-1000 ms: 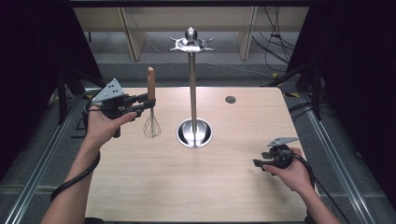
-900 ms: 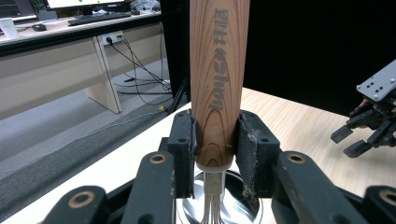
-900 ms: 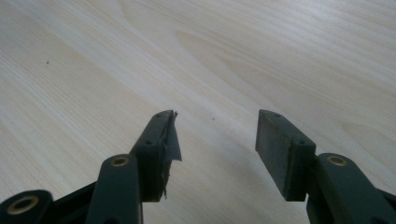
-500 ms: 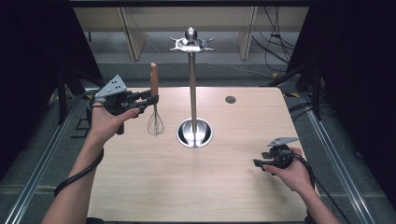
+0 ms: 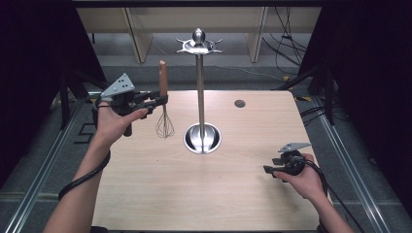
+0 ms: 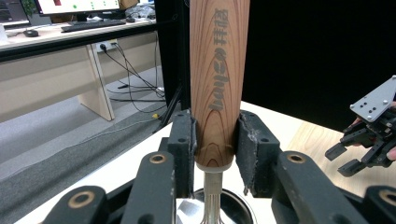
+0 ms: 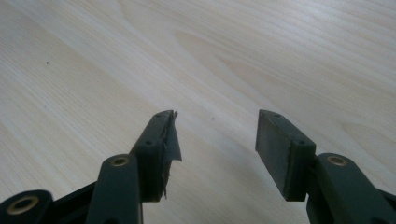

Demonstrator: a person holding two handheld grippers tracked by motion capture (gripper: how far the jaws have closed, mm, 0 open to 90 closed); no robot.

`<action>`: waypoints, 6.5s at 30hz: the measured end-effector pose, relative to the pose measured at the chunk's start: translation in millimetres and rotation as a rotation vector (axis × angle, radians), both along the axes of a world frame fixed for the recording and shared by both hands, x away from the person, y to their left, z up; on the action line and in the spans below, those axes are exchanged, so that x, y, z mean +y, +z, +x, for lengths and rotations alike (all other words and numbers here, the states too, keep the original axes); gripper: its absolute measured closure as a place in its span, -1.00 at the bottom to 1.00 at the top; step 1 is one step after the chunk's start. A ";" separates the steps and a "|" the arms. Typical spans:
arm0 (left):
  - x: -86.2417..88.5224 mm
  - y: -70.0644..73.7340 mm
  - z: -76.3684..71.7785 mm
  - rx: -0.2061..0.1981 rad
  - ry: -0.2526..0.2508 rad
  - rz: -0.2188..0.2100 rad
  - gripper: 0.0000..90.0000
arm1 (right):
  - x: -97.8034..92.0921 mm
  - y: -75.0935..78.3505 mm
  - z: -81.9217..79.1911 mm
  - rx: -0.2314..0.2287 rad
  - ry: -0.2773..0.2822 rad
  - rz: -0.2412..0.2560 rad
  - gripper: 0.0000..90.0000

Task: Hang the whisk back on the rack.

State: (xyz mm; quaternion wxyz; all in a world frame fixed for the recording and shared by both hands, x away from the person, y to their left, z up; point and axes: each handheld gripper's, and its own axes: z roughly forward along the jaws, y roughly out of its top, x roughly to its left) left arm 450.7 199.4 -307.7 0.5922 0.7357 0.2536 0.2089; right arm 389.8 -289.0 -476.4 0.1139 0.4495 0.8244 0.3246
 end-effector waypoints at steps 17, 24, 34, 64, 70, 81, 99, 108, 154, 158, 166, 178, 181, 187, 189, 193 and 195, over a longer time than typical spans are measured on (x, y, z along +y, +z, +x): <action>-5.2 9.5 1.6 -0.012 -0.015 -0.004 0.52 | -0.3 0.1 -0.1 -0.001 0.001 0.005 0.06; -6.8 11.2 2.1 -0.010 -0.015 -0.007 0.52 | 0.1 0.0 0.0 0.000 0.000 0.001 0.06; -9.1 15.3 4.7 -0.015 -0.022 -0.002 0.52 | -0.1 -0.2 0.1 -0.002 -0.001 0.007 0.06; -13.2 23.5 13.5 -0.003 -0.047 -0.002 0.52 | 0.2 -0.5 0.2 0.001 -0.001 0.003 0.06; -12.8 24.2 17.0 0.007 -0.060 0.004 0.52 | 0.1 -0.7 0.3 0.000 -0.001 0.003 0.06; -10.8 27.7 23.9 0.027 -0.090 0.008 0.51 | -0.9 -1.7 1.9 -0.019 0.014 0.005 0.06; -11.2 32.5 27.2 0.031 -0.101 0.029 0.52 | -0.8 -1.5 1.7 -0.018 0.014 0.002 0.06; -10.6 34.6 29.2 0.033 -0.098 0.035 0.52 | -0.8 -1.7 1.8 -0.019 0.014 0.001 0.06; -23.0 39.4 39.8 0.061 -0.131 0.069 0.51 | -1.2 -1.8 1.9 -0.013 0.013 0.002 0.06; -24.6 39.1 40.5 0.063 -0.131 0.069 0.51 | -1.1 -1.8 1.8 -0.014 0.013 0.001 0.06; -29.8 37.6 42.7 0.074 -0.124 0.091 0.51 | -1.3 -1.2 1.8 -0.007 0.016 -0.006 0.06; -35.5 34.2 43.3 0.085 -0.105 0.097 0.51 | -1.0 -1.9 1.9 -0.016 0.015 0.001 0.06; -34.8 33.0 41.1 0.084 -0.094 0.087 0.49 | -1.1 -1.9 1.8 -0.017 0.014 0.001 0.06; -27.5 29.0 32.2 0.080 -0.066 0.066 0.24 | -1.4 -1.8 1.7 -0.018 0.014 0.003 0.06; -18.3 25.0 21.3 0.070 -0.048 0.059 0.17 | -1.2 -1.8 1.8 -0.020 0.014 0.002 0.06; -4.1 16.9 4.7 0.067 -0.015 0.044 0.06 | -0.9 -1.9 1.7 -0.019 0.011 0.002 0.06; -1.6 14.7 1.3 0.068 -0.004 0.044 -0.05 | -0.2 -0.7 0.3 -0.003 -0.002 0.001 0.06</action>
